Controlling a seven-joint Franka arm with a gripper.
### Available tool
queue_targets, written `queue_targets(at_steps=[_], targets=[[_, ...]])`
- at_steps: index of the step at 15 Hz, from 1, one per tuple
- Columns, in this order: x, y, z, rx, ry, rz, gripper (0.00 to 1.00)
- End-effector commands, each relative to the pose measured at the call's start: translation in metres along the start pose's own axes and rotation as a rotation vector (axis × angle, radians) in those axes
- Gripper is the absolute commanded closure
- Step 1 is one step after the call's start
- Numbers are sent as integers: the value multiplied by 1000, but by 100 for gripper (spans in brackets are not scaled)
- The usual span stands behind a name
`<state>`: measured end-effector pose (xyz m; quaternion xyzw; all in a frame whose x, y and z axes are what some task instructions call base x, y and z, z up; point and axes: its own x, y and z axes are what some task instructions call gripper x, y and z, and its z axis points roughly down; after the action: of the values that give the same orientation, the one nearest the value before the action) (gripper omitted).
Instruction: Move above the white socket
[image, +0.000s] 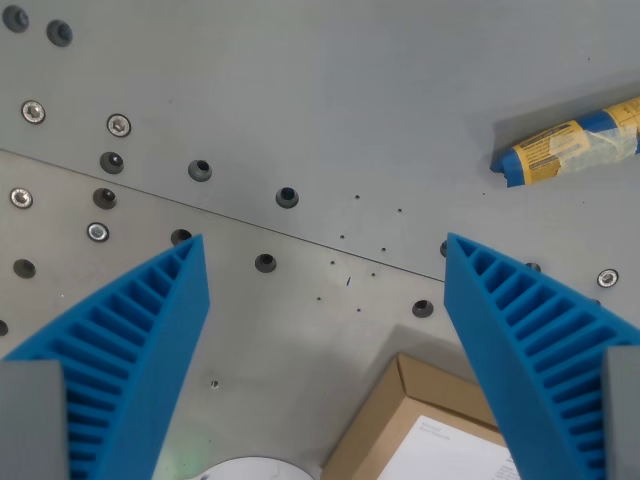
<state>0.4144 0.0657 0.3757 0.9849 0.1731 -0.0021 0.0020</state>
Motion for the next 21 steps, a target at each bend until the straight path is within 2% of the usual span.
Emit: queue_targets(at_steps=[1, 11, 21], targets=[[0, 0, -2, -2, 6, 0, 0], [4, 2, 5, -4, 15, 91, 0], [20, 13, 29, -8, 29, 286, 0]])
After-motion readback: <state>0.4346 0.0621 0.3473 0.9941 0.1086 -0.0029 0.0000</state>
